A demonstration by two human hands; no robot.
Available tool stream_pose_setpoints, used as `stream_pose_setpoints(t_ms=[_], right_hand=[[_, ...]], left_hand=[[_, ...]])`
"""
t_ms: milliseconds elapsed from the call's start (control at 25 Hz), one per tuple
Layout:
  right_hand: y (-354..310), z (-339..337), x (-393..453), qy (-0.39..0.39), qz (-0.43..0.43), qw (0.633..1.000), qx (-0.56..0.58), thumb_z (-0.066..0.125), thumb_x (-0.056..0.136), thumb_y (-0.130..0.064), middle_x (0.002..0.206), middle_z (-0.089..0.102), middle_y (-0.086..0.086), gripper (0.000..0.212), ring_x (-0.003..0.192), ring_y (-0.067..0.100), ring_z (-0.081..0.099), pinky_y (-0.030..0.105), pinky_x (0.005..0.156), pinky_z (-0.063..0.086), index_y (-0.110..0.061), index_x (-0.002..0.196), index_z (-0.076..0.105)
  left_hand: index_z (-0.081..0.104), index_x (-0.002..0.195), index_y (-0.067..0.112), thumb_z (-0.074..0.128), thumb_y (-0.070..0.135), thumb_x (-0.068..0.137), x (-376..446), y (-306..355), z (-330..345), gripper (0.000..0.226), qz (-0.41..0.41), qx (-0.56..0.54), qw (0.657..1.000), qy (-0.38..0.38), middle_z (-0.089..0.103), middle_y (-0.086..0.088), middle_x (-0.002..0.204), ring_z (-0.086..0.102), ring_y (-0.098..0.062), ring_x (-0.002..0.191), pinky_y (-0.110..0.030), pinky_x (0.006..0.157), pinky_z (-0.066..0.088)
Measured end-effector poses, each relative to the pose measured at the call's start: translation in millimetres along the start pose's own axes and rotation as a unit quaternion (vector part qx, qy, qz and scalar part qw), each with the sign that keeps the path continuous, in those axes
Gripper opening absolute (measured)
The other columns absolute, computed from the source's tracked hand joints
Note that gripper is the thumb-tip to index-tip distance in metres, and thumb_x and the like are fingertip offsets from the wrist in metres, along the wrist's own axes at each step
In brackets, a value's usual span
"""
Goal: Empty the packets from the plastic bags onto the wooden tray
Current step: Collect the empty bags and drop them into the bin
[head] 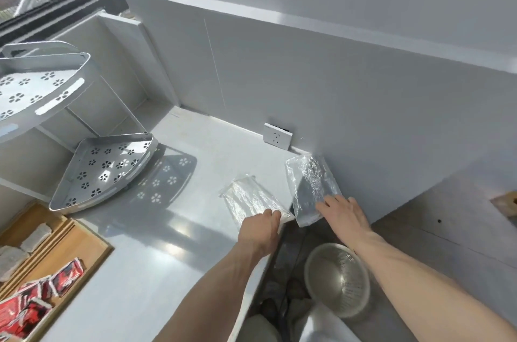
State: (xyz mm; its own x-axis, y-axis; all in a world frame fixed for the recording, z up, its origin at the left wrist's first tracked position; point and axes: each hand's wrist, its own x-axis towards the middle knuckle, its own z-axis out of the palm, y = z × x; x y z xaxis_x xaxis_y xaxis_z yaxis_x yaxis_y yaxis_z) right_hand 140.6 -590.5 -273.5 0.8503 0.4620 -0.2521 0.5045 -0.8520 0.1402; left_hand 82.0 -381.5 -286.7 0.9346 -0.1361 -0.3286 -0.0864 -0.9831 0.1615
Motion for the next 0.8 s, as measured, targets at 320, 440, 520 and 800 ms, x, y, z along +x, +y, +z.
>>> stream_pose_setpoints(t_ms=[320, 440, 520, 800], right_hand=[[26, 13, -97, -0.006, 0.211, 0.976, 0.05, 0.05, 0.092, -0.005, 0.112, 0.06, 0.001, 0.032, 0.108, 0.022, 0.056, 0.036, 0.091, 0.038, -0.022, 0.118, 0.054], [38, 23, -130, -0.013, 0.26, 0.964, 0.053, 0.05, 0.094, -0.007, 0.112, 0.062, 0.001, 0.027, 0.106, 0.022, 0.058, 0.035, 0.088, 0.04, -0.021, 0.116, 0.056], [47, 27, -150, -0.014, 0.279, 0.958, 0.063, 0.05, 0.095, -0.01, 0.11, 0.062, 0.001, 0.025, 0.105, 0.023, 0.059, 0.036, 0.088, 0.042, -0.022, 0.116, 0.055], [72, 63, -206, -0.033, 0.323, 0.94, 0.104, 0.052, 0.094, -0.008, 0.106, 0.064, 0.0, 0.023, 0.103, 0.024, 0.06, 0.036, 0.085, 0.043, -0.022, 0.111, 0.057]], left_hand=[[0.049, 0.113, 0.013, 0.051, 0.016, 0.086, 29, 54, -14, 0.027, 0.151, 0.035, 0.988, 0.001, 0.059, -0.009, 0.11, 0.065, -0.036, 0.096, -0.037, 0.064, 0.04], [0.048, 0.113, 0.014, 0.055, 0.019, 0.087, 32, 91, -11, 0.027, 0.203, 0.052, 0.978, -0.008, 0.059, -0.009, 0.11, 0.065, -0.036, 0.096, -0.037, 0.063, 0.038], [0.048, 0.113, 0.013, 0.053, 0.02, 0.088, 34, 112, -6, 0.026, 0.228, 0.06, 0.972, -0.017, 0.058, -0.009, 0.11, 0.063, -0.035, 0.098, -0.037, 0.064, 0.039], [0.05, 0.114, 0.015, 0.047, 0.011, 0.089, 40, 175, 24, 0.025, 0.238, 0.079, 0.967, -0.037, 0.058, -0.007, 0.116, 0.058, -0.03, 0.11, -0.039, 0.078, 0.046]])
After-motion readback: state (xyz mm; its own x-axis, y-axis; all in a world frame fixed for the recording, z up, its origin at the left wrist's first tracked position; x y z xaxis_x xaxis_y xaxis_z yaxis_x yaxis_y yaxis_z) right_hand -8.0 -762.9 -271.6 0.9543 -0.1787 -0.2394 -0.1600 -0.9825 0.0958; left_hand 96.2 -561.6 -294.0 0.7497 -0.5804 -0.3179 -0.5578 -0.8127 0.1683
